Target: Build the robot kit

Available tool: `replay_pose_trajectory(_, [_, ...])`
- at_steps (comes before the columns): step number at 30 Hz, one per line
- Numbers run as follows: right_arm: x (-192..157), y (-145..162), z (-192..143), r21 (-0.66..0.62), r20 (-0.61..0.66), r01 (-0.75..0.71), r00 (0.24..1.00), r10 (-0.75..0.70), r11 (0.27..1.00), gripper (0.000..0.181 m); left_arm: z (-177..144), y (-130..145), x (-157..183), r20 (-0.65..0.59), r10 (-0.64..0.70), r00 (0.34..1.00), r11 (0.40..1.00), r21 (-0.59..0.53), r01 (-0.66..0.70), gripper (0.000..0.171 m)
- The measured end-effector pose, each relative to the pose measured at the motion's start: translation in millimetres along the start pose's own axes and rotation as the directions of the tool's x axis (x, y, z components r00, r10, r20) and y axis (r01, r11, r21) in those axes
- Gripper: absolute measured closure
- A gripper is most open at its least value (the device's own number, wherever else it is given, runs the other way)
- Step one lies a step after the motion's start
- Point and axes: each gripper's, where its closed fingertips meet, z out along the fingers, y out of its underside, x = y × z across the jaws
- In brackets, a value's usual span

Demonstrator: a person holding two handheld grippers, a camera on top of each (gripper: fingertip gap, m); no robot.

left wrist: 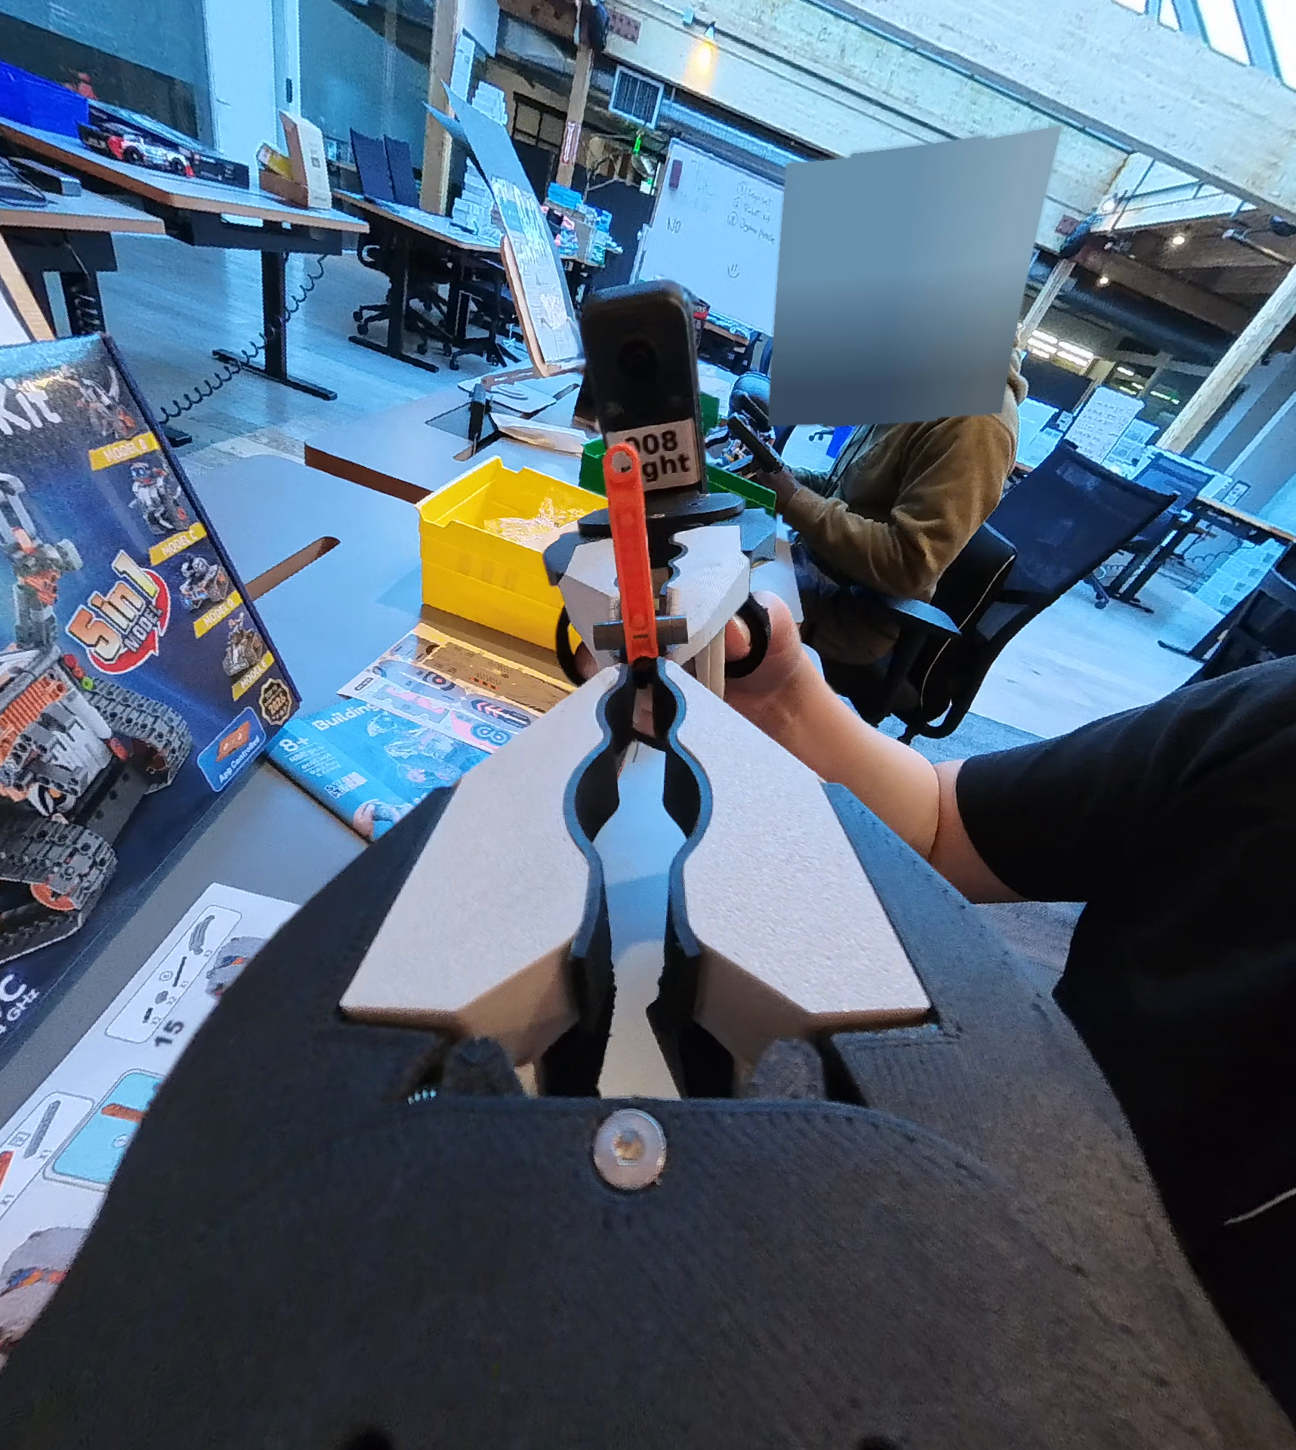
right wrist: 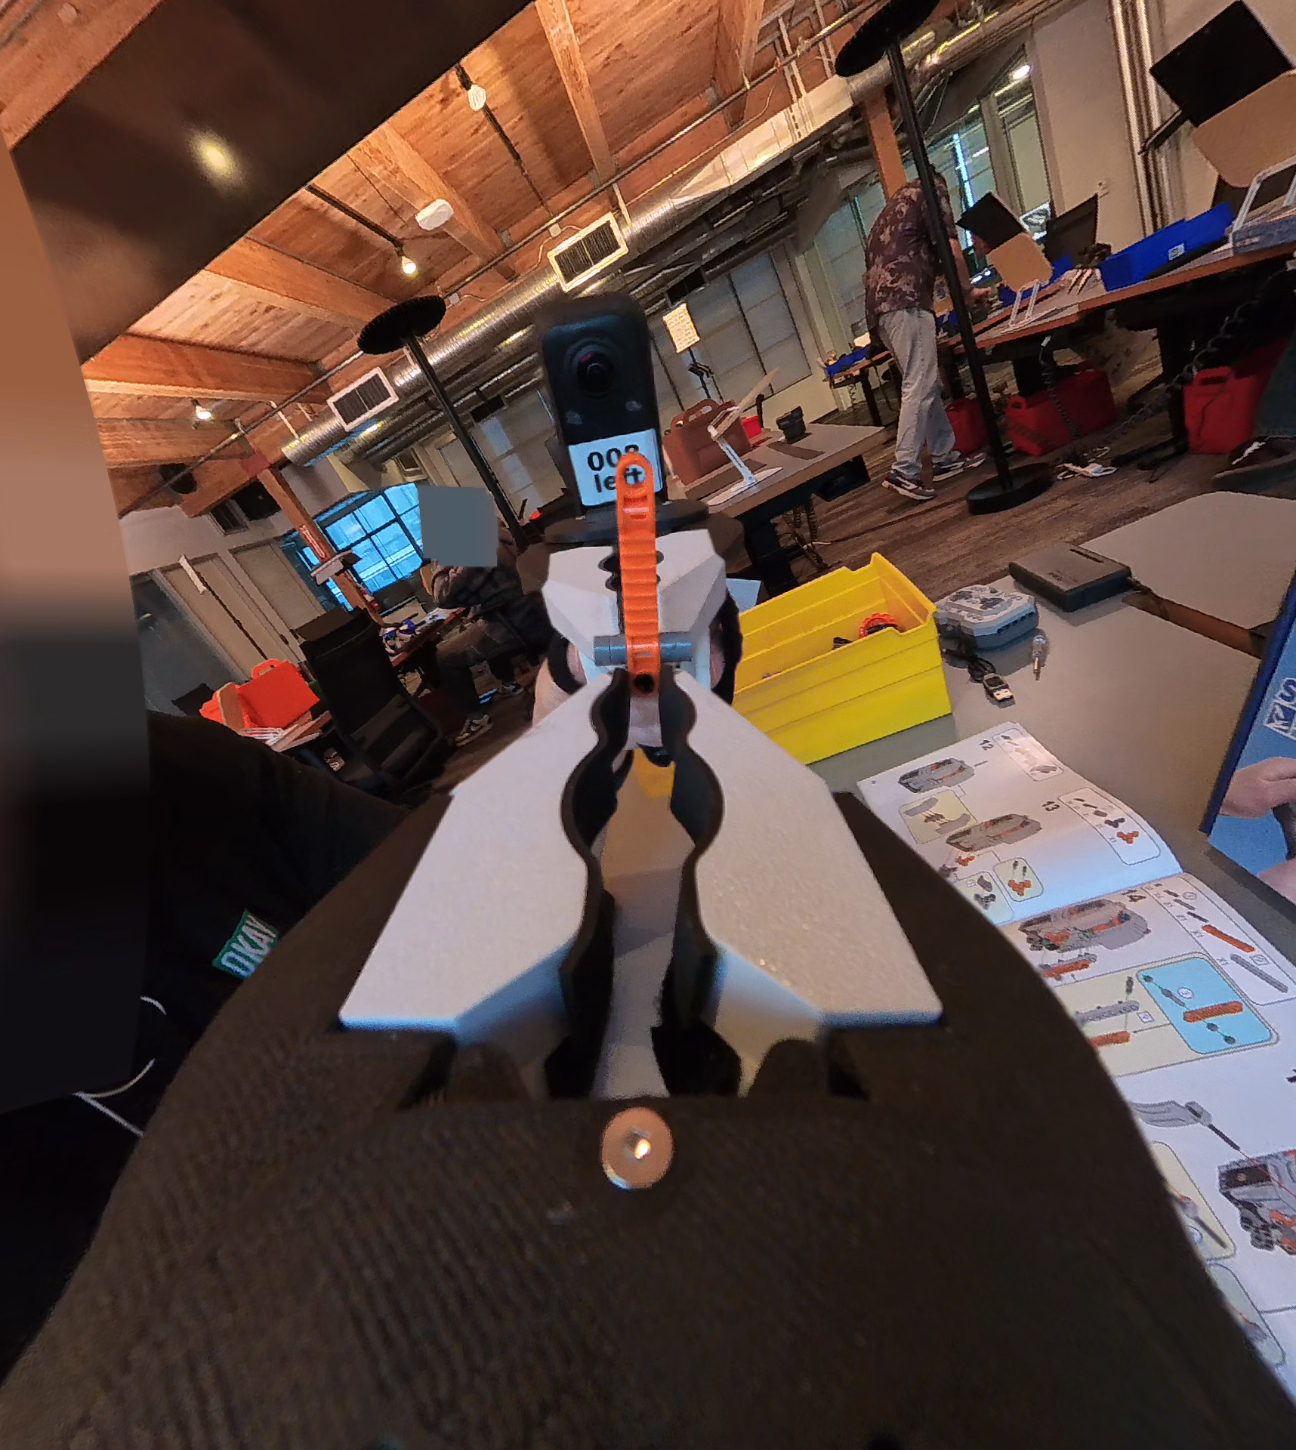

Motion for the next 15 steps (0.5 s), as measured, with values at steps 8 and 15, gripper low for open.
replay_pose_trajectory(8, [3.2, 2.3, -2.1, -0.019, -0.037, 0.022, 0.999, -0.023, 1.000, 0.177, 2.3, 2.5, -2.8, -0.003, -0.025, 1.000, 1.000, 0.008, 0.025, 0.171])
replay_pose_trajectory(15, [-2.4, -4.9, 2.6, -0.001, -0.032, 0.075, 0.997, -0.075, 0.997, 0.176, -3.6, -6.0, 3.9, -0.112, -0.074, 0.991, 0.995, 0.059, 0.081, 0.171])
